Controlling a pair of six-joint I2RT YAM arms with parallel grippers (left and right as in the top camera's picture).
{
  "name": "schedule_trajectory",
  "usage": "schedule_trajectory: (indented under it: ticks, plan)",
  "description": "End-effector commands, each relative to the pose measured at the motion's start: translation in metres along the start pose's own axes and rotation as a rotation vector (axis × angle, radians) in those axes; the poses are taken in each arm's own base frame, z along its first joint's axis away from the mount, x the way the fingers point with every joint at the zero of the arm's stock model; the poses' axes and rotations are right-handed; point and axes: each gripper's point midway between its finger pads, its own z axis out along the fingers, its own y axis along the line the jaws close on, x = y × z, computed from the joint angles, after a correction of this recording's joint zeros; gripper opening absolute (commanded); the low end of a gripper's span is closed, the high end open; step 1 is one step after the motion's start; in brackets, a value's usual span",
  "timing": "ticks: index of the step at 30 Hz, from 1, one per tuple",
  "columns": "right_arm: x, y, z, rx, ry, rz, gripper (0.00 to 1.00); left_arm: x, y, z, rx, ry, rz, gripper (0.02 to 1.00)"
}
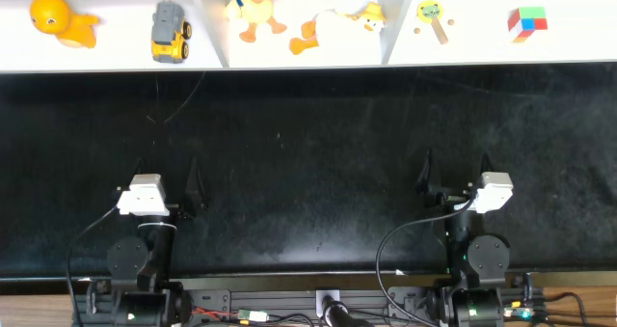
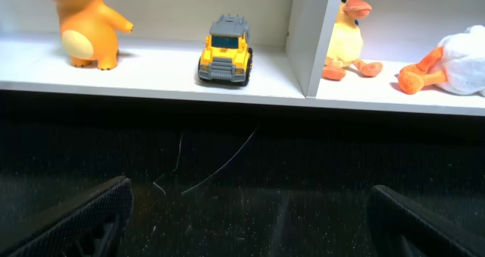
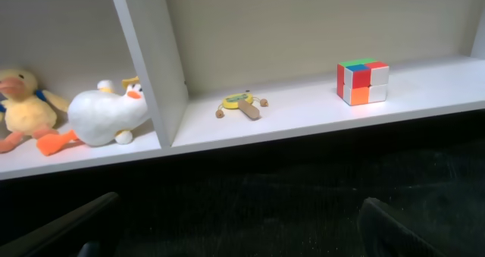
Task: Store Toys
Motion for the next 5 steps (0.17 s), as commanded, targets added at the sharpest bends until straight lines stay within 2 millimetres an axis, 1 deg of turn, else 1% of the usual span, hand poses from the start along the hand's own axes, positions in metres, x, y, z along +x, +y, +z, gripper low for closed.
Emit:
schedule_trajectory:
  ticks: [1,5]
  plan:
    - [0.0036,-0.0021,0.0004,0.007,0.001,0.004,0.996,-0.0003,0.0000,-0.0004,-0.001,-0.004,0.019,0.998]
    - [0.0036,-0.0021,0.0004,0.007,0.001,0.004,0.996,-0.0003,0.0000,-0.0004,-0.001,-0.004,0.019,0.998]
